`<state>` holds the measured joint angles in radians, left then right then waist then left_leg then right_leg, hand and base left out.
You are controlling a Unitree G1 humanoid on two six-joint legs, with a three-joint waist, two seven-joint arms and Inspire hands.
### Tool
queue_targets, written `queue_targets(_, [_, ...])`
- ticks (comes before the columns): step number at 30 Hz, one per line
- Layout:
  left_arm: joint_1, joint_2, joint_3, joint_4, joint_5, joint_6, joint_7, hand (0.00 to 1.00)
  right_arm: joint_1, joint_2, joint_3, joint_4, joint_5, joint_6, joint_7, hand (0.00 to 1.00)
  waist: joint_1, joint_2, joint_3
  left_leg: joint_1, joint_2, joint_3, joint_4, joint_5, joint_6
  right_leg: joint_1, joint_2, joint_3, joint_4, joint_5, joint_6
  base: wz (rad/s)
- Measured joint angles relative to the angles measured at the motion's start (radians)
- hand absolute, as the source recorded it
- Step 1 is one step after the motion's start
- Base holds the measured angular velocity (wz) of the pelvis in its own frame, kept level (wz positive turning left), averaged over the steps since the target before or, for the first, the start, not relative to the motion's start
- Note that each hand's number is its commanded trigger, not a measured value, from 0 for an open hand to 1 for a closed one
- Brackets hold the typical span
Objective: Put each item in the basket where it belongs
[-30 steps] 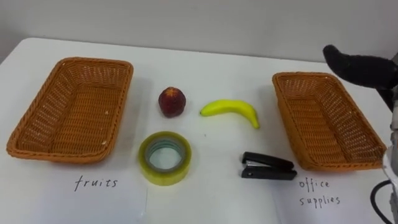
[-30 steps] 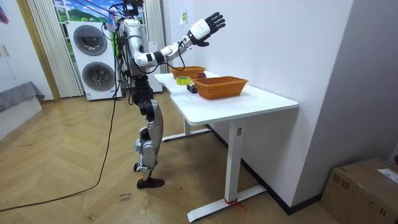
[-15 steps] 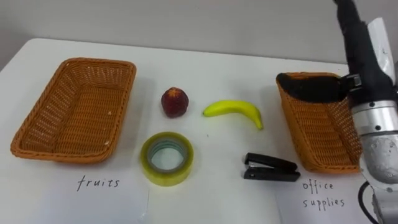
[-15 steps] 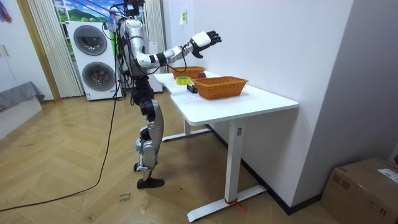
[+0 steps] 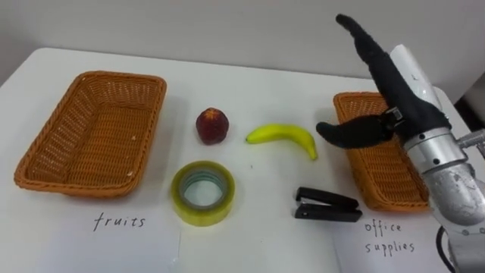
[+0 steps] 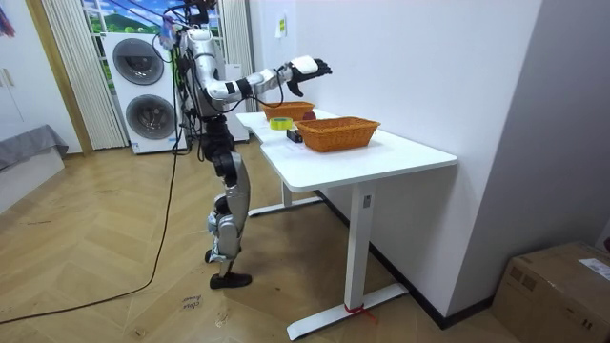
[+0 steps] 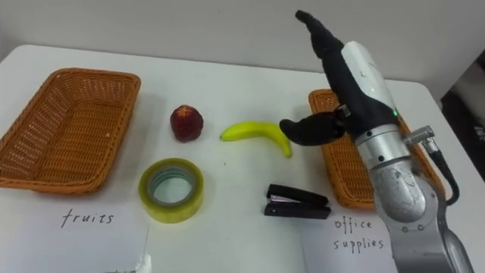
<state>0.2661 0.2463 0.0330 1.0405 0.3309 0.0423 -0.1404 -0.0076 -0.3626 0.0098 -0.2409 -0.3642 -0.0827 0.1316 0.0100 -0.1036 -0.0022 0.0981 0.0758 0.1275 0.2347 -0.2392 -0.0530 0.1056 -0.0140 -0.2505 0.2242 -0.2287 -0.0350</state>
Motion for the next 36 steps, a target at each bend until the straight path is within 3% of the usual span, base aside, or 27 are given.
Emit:
queue_targets(11, [-0.002,0.001,0.0,-0.021,-0.001,0.002,-0.006,0.0,0.033,-0.031,0.021,0.004,0.001,0.051,0.163,0.0,0.02,0.003,0.0022,-0.001,0.0,0.0,0.003,0.0,0.0,0.0,-0.001,0.0,-0.004,0.003,0.0,0.0])
queue_targets(25, [-0.012,0.006,-0.006,-0.019,-0.009,0.003,-0.004,0.0,0.045,-0.032,0.022,0.055,0.002,0.091,0.285,0.0,0.024,0.005,0.0066,0.0,-0.002,-0.003,0.0,0.0,0.0,0.015,0.0,-0.006,-0.023,0.005,0.002,0.01])
queue_targets(36, [-0.037,0.032,-0.006,-0.021,-0.007,0.022,-0.02,0.0,0.045,-0.032,0.049,0.187,-0.033,0.129,0.342,0.0,0.027,-0.019,0.0133,-0.002,-0.002,-0.003,-0.005,0.0,0.0,0.015,0.0,-0.013,-0.023,0.005,0.002,0.01])
